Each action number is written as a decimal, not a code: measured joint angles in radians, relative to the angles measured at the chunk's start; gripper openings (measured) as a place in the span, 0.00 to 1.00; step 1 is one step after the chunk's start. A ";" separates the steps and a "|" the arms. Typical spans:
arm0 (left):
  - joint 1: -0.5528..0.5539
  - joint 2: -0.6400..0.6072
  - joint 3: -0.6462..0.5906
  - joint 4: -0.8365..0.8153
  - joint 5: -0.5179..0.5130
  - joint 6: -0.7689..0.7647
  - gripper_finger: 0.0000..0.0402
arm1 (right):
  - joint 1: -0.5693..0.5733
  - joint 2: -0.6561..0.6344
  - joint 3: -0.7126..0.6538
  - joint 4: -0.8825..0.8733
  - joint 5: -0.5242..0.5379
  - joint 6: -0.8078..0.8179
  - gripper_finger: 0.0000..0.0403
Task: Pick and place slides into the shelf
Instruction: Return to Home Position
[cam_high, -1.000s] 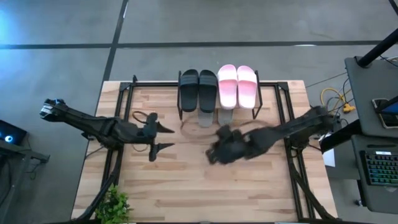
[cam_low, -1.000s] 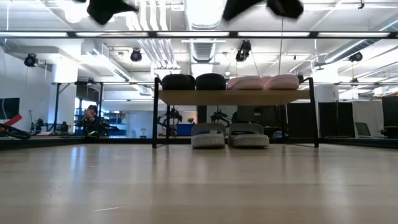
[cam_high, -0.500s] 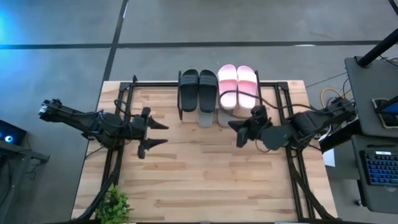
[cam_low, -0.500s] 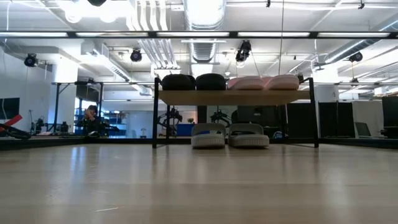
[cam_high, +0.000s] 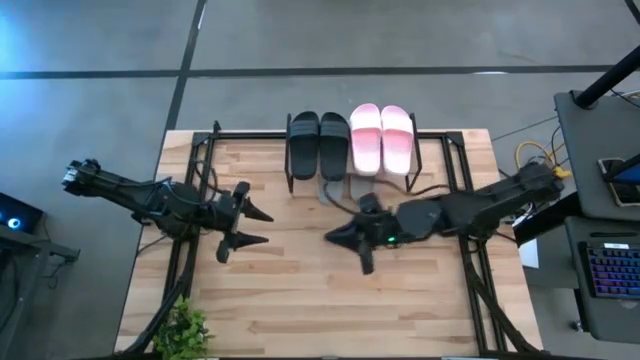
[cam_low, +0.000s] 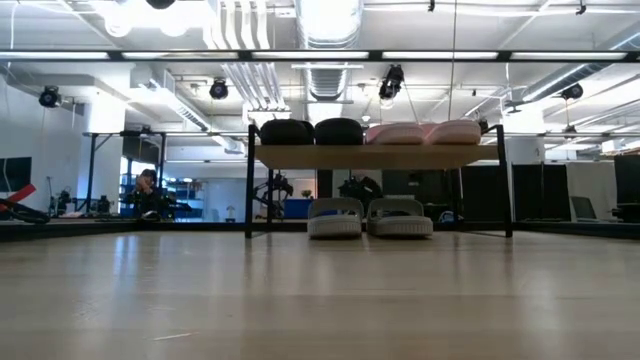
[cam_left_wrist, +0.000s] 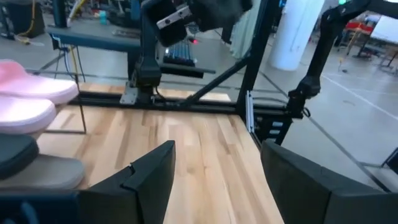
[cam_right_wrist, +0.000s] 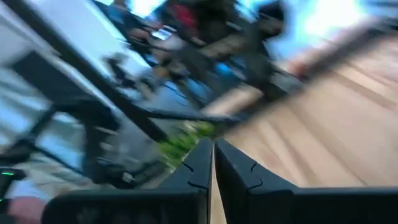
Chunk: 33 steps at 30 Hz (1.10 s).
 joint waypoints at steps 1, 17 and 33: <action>0.000 0.010 0.000 0.000 0.001 0.000 0.56 | -0.016 0.017 -0.029 0.106 -0.042 -0.030 0.03; 0.098 0.016 -0.002 0.023 0.130 -0.051 0.56 | -0.194 -0.280 -0.577 0.668 -0.266 -0.090 0.03; 0.307 -0.169 -0.275 0.241 0.311 -0.128 0.56 | -0.202 -0.896 -1.034 0.669 -0.194 -0.147 0.03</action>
